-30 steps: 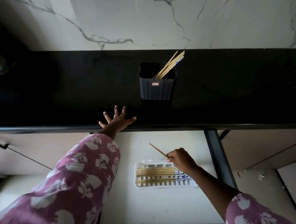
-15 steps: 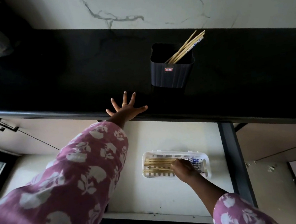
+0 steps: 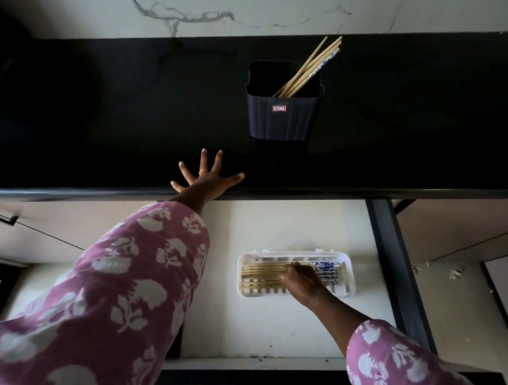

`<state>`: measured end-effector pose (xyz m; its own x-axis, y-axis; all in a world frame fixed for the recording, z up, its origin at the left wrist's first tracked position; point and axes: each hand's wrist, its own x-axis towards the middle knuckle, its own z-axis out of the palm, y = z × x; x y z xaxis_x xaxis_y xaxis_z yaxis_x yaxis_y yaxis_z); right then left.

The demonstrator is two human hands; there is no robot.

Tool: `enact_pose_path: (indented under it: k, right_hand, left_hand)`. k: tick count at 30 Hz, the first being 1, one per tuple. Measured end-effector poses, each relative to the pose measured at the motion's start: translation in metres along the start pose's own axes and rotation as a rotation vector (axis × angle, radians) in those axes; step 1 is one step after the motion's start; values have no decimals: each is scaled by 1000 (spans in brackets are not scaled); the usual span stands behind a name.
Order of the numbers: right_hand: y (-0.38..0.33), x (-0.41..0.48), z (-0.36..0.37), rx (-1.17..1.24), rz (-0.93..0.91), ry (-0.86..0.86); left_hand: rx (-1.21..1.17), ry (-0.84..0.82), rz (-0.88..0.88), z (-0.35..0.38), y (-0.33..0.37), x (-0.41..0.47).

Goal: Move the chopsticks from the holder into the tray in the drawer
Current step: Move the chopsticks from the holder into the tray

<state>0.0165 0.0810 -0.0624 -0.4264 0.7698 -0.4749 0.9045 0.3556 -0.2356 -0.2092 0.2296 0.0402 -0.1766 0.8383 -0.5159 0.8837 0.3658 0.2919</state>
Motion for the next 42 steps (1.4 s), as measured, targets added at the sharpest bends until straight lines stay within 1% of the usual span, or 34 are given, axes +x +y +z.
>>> enact_pose_path:
  k: [2,4,5,6,7,8,10,11,13,15,17,18,20,23,26,28,29,32,34,36,38,42]
  right_hand:
    - [7,1,-2,-15,11,35]
    - [7,0,-7,32,31,97]
    - [6,-2,-15,67,44,166]
    - [8,-3,-23,38,-6,266]
    - [7,-6,-33,11,-95,326]
    - [8,-10,-42,-75,-183,397]
    - [12,-11,-61,-142,-262,501]
    - [16,-12,-70,-177,-290,566]
    - [21,-10,-90,-156,-307,650]
    - [25,-7,-115,-185,-308,746]
    - [29,-4,-139,-184,-351,853]
    - [33,0,-150,-215,-386,920]
    - [42,7,-175,-284,-395,1019]
    - [52,16,-212,-308,-316,1106]
    - [59,29,-245,-240,-191,1200]
    - [60,41,-266,-65,-87,1239]
    - [60,48,-277,52,0,1235]
    - [62,71,-307,381,272,1192]
    - [65,82,-325,535,386,1144]
    - [69,93,-336,588,433,1102]
    - [74,104,-347,603,440,1076]
    - [83,125,-360,728,482,1071]
  left_hand:
    - [0,-1,3,0,0,0]
    - [-2,-6,8,-1,-1,-1]
    - [-3,-8,10,-1,-1,-1]
    - [-4,-9,11,-1,-1,-2]
    - [-5,-10,13,-2,-1,-3]
    - [-4,-11,16,-2,-1,-4]
    - [2,-20,18,-5,1,-7]
    - [5,-25,18,-6,2,-9]
    - [8,-31,13,-8,3,-13]
    - [12,-41,6,-10,4,-15]
    - [13,-54,2,-10,3,-18]
    - [14,-57,2,-10,3,-18]
    - [13,-56,1,-11,3,-18]
    - [11,-55,0,-11,4,-17]
    - [12,-60,-4,-11,3,-15]
    - [6,-62,-2,-11,3,-12]
    - [3,-62,-1,-10,3,-10]
    - [-2,-65,-5,-9,3,-8]
    - [-13,-61,-15,-8,3,-6]
    - [-24,-58,-22,-6,2,-4]
    - [-27,-58,-19,-6,3,-2]
    - [-22,-62,-30,-8,4,-2]
